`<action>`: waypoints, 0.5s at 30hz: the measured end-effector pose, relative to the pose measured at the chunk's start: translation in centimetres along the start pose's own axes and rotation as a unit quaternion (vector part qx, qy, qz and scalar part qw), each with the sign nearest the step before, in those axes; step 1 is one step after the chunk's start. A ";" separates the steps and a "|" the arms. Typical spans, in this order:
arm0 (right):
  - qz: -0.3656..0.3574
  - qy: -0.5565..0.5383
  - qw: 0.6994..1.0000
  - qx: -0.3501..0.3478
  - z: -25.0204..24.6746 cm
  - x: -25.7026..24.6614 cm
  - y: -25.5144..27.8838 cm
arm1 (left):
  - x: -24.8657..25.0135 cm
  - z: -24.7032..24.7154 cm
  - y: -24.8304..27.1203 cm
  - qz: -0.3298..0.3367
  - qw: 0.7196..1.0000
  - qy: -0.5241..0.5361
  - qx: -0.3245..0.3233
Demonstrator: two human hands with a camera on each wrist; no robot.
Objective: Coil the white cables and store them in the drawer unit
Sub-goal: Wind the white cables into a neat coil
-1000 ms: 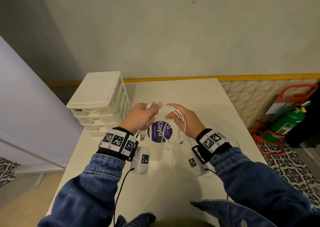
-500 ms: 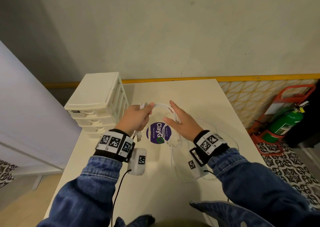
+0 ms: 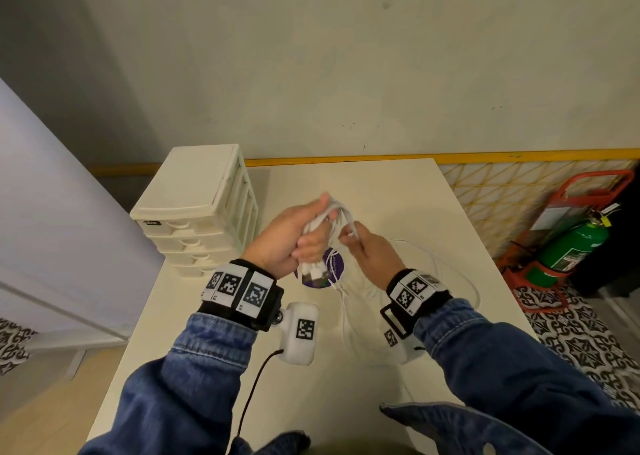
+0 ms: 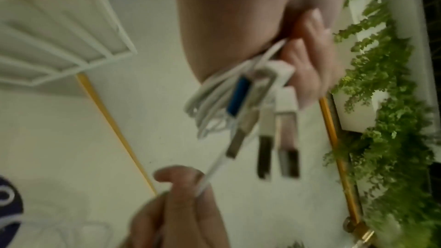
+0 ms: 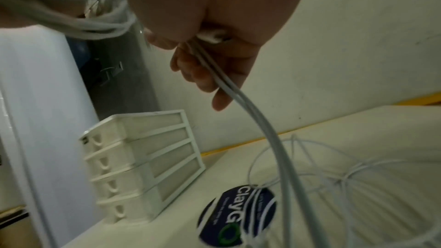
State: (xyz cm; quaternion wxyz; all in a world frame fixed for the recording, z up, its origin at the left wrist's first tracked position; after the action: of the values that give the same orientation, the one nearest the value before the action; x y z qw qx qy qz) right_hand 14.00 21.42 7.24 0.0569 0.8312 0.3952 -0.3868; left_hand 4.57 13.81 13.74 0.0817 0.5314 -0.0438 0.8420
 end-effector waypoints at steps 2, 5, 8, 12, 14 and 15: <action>0.017 -0.029 0.999 -0.036 1.7 -0.2 0.5 | 0.7 -0.4 -0.6 0.067 0.993 0.086 0.035; 0.029 -0.044 0.995 -0.084 3.6 -1.6 0.6 | 0.9 -1.5 -0.8 0.137 0.967 0.168 0.130; 0.018 -0.046 0.994 -0.101 4.3 -2.8 0.7 | 1.3 -2.7 -0.3 0.199 0.942 0.154 0.221; -0.018 -0.037 0.995 -0.095 4.1 -4.6 0.9 | 1.9 -3.8 0.7 0.245 0.909 -0.040 0.334; -0.036 -0.026 0.996 -0.082 3.7 -5.6 0.7 | 1.8 -3.8 1.2 0.245 0.861 -0.198 0.399; -0.041 -0.027 0.996 -0.079 3.5 -6.0 0.6 | 1.8 -3.8 1.4 0.251 0.836 -0.258 0.415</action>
State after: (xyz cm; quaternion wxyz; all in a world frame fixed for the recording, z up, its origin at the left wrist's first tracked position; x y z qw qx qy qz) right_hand 10.02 15.91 8.81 0.1174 0.7964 0.4565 -0.3789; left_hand 0.17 13.17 13.74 -0.3746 0.6842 0.1587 0.6052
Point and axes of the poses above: each hand's wrist, its own y-axis away from the middle knuckle, its own z-axis out of the palm, x = y × z, the point moved 6 cm from there along -y, towards the middle knuckle
